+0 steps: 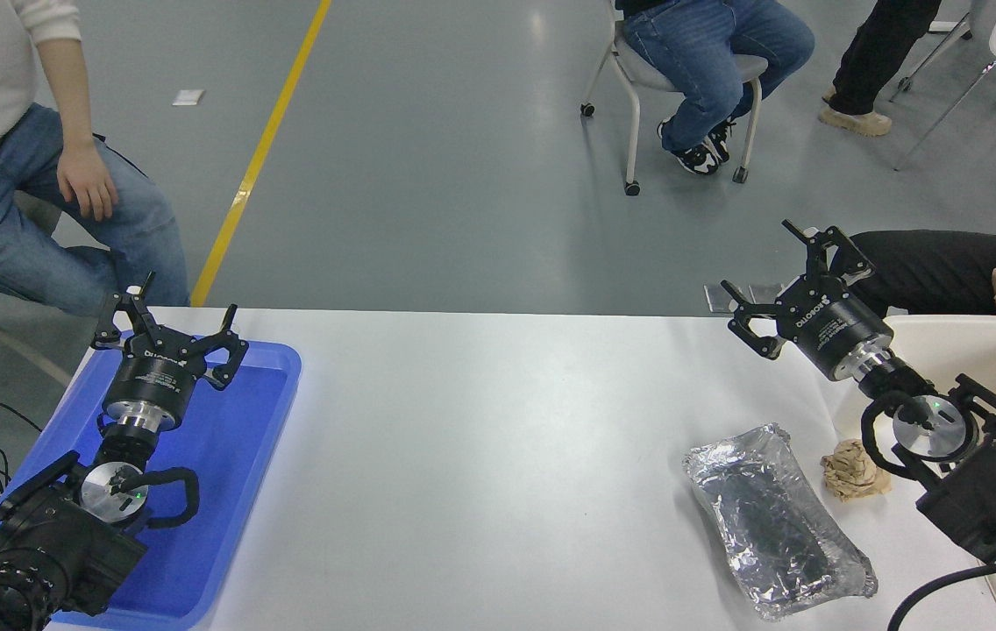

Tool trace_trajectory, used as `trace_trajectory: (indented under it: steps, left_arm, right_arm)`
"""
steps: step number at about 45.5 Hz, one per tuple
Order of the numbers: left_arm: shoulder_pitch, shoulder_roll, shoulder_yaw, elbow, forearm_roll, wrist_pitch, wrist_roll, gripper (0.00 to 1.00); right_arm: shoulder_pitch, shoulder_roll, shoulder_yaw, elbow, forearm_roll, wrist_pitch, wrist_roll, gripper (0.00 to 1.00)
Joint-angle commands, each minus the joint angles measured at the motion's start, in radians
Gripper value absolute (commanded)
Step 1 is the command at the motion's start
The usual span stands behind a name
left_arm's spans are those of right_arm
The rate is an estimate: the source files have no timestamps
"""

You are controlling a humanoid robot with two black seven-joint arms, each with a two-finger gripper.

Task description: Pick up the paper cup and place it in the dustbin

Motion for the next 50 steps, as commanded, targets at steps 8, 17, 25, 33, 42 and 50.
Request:
trace_trajectory:
  steps: [8,17,25,33,42,50]
  left_arm:
    - [0.0,0.0,0.0,-0.001,0.0,0.0,0.0,1.0]
    - [0.0,0.0,0.0,-0.001,0.0,0.0,0.0,1.0]
    - [0.0,0.0,-0.001,-0.001,0.0,0.0,0.0,1.0]
    - [0.0,0.0,0.0,0.002,0.0,0.0,0.0,1.0]
    - [0.0,0.0,0.0,-0.001,0.0,0.0,0.0,1.0]
    - [0.0,0.0,0.0,0.002,0.0,0.0,0.0,1.0]
  right_arm:
    - [0.006,-0.001,-0.013,-0.017,0.0,0.002,0.001,1.0]
    - [0.037,0.0,-0.018,-0.015,-0.006,-0.003,-0.001,1.0]
    - [0.078,-0.01,-0.055,-0.012,-0.035,-0.024,-0.007,1.0]
    - [0.159,-0.087,-0.102,-0.001,-0.084,-0.027,-0.017,1.0]
    - [0.311,-0.191,-0.324,0.032,-0.15,-0.037,-0.033,1.0]
    - [0.536,-0.279,-0.689,0.134,-0.15,-0.035,-0.034,1.0]
